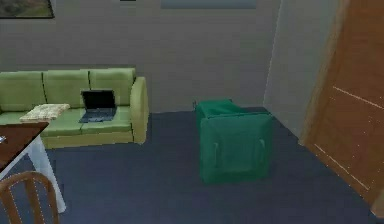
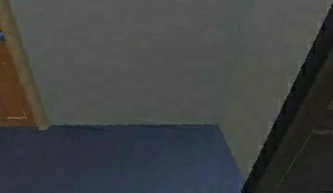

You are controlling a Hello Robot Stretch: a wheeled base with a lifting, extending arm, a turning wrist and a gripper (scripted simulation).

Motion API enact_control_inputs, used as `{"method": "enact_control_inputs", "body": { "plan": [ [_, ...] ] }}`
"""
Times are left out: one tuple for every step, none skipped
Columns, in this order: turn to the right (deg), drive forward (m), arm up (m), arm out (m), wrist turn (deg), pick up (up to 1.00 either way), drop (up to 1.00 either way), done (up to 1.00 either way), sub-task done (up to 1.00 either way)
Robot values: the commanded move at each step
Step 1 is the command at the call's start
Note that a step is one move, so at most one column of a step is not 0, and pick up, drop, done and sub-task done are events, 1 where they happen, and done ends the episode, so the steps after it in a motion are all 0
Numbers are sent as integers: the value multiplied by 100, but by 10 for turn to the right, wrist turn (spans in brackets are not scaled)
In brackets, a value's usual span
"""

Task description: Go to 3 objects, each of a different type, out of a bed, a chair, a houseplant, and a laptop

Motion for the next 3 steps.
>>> {"method": "enact_control_inputs", "body": {
  "plan": [
    [0,90,0,0,0,0,0,0,0],
    [-450,0,0,0,0,0,0,0,0],
    [-450,0,0,0,0,0,0,0,0]
  ]
}}
